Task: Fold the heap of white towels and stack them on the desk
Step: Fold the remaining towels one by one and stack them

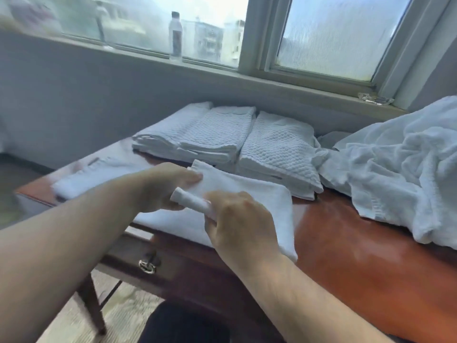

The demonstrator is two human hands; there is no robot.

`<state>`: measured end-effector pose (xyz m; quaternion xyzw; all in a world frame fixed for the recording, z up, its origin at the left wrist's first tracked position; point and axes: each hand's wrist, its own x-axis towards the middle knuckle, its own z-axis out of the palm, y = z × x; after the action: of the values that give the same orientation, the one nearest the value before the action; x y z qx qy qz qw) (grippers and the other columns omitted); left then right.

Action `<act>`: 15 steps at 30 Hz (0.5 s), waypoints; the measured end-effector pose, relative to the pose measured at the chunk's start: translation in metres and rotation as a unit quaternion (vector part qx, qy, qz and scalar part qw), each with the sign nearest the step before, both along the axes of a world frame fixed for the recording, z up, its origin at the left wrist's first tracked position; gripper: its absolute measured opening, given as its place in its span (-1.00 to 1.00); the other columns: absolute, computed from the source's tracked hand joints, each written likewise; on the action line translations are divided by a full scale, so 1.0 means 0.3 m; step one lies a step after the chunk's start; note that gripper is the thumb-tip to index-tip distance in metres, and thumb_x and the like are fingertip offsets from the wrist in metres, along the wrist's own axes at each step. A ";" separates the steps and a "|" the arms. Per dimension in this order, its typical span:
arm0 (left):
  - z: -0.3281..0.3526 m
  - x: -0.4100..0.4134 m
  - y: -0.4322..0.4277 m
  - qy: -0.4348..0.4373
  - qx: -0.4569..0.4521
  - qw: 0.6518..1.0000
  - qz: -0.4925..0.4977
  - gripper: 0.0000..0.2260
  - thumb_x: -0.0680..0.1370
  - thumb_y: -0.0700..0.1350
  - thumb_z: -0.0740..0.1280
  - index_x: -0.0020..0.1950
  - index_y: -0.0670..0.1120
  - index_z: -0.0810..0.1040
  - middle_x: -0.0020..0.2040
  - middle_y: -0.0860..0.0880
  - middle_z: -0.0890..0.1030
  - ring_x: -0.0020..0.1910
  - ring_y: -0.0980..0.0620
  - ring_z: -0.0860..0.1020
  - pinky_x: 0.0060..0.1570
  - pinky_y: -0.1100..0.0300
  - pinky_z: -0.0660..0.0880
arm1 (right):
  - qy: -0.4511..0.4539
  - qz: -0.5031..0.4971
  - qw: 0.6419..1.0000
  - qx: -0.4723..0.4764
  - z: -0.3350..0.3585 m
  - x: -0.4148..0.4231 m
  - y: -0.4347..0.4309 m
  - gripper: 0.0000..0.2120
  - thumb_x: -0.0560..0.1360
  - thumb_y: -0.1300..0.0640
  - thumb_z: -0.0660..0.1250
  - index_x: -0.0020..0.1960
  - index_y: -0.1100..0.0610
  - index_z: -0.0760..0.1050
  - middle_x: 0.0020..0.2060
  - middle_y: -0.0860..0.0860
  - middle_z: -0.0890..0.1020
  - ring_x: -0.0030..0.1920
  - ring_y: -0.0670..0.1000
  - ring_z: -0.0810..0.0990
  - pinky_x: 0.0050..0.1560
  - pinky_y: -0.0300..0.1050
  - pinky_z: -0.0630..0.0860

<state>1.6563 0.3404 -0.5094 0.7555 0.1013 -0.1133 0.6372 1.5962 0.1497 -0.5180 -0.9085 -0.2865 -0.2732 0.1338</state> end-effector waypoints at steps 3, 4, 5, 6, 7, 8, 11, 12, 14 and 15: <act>0.039 -0.012 0.133 -0.001 0.051 0.997 0.057 -0.79 0.62 -0.03 0.37 0.16 -0.12 0.63 0.07 -0.09 0.72 0.10 -0.09 0.68 0.20 -0.03 0.58 | 0.023 -0.017 0.997 -0.073 -0.010 0.019 0.063 -0.93 0.51 0.13 0.29 -0.06 0.01 0.41 -0.12 -0.03 0.58 -0.10 0.10 0.47 -0.21 -0.06 0.26; 0.052 -0.016 0.173 0.002 0.064 0.996 0.063 -0.78 0.62 -0.03 0.38 0.19 -0.11 0.63 0.11 -0.10 0.71 0.16 -0.11 0.66 0.27 -0.07 0.54 | 0.027 -0.016 0.997 -0.076 -0.014 0.023 0.085 -0.90 0.53 0.14 0.26 -0.11 0.01 0.35 -0.15 -0.03 0.56 -0.15 0.08 0.43 -0.24 -0.06 0.23; 0.064 -0.018 0.213 0.010 0.074 0.995 0.065 -0.77 0.62 -0.02 0.37 0.22 -0.09 0.62 0.15 -0.11 0.69 0.20 -0.12 0.64 0.32 -0.09 0.50 | 0.024 -0.011 0.997 -0.076 -0.017 0.025 0.113 -0.86 0.53 0.14 0.25 -0.14 0.02 0.30 -0.19 -0.04 0.55 -0.19 0.07 0.39 -0.29 -0.06 0.21; 0.074 -0.018 0.253 0.019 0.084 0.994 0.062 -0.77 0.63 -0.02 0.36 0.23 -0.08 0.60 0.19 -0.11 0.68 0.22 -0.12 0.63 0.34 -0.11 0.49 | 0.016 -0.003 0.996 -0.083 -0.018 0.025 0.145 -0.83 0.52 0.13 0.27 -0.17 0.02 0.28 -0.24 -0.05 0.54 -0.24 0.07 0.39 -0.34 -0.07 0.18; 0.086 -0.017 0.291 0.030 0.093 0.994 0.051 -0.78 0.63 -0.04 0.35 0.25 -0.08 0.59 0.20 -0.11 0.67 0.22 -0.11 0.63 0.34 -0.12 0.48 | 0.011 0.003 0.995 -0.098 -0.016 0.022 0.178 -0.78 0.47 0.12 0.34 -0.21 0.02 0.29 -0.31 -0.05 0.53 -0.29 0.07 0.43 -0.39 -0.09 0.16; 0.097 -0.016 0.326 0.040 0.103 0.993 0.031 -0.78 0.63 -0.06 0.34 0.25 -0.09 0.58 0.19 -0.11 0.68 0.20 -0.11 0.64 0.34 -0.12 0.48 | 0.015 0.010 0.994 -0.110 -0.008 0.018 0.210 -0.71 0.39 0.12 0.44 -0.27 0.02 0.30 -0.39 -0.05 0.52 -0.38 0.07 0.47 -0.44 -0.13 0.13; 0.124 -0.002 0.425 0.051 0.122 0.991 -0.005 -0.78 0.59 -0.14 0.36 0.22 -0.14 0.60 0.15 -0.13 0.69 0.14 -0.12 0.67 0.31 -0.13 0.50 | 0.014 0.035 0.992 -0.118 0.023 0.036 0.297 -0.63 0.15 0.20 0.63 -0.41 0.05 0.40 -0.55 -0.04 0.42 -0.59 0.05 0.37 -0.56 -0.19 -0.01; 0.126 0.007 0.455 0.045 0.131 0.990 0.007 -0.78 0.58 -0.14 0.36 0.21 -0.15 0.61 0.14 -0.14 0.69 0.11 -0.12 0.68 0.28 -0.10 0.53 | 0.015 0.041 0.992 -0.123 0.028 0.048 0.322 -0.63 0.13 0.22 0.64 -0.41 0.05 0.42 -0.56 -0.03 0.40 -0.61 0.05 0.32 -0.57 -0.19 -0.05; 0.124 0.030 0.505 0.019 0.185 0.982 0.037 -0.79 0.60 -0.10 0.32 0.20 -0.11 0.61 0.08 -0.09 0.70 -0.02 -0.09 0.68 0.14 0.01 0.59 | 0.022 0.057 0.989 -0.134 0.044 0.072 0.375 -0.66 0.15 0.24 0.63 -0.41 0.05 0.45 -0.55 -0.03 0.39 -0.60 0.06 0.26 -0.56 -0.21 -0.10; 0.122 0.042 0.526 0.008 0.226 0.973 0.042 -0.80 0.61 -0.09 0.28 0.18 -0.09 0.60 0.03 -0.07 0.68 -0.08 -0.08 0.64 0.06 0.02 0.58 | 0.030 0.066 0.987 -0.140 0.051 0.086 0.402 -0.69 0.20 0.25 0.61 -0.38 0.05 0.46 -0.53 -0.03 0.38 -0.58 0.06 0.22 -0.55 -0.20 -0.12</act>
<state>1.6688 0.4984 -0.4730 0.8739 0.1612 -0.0663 0.4538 1.6219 0.2703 -0.5027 -0.9053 -0.3771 -0.1931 0.0314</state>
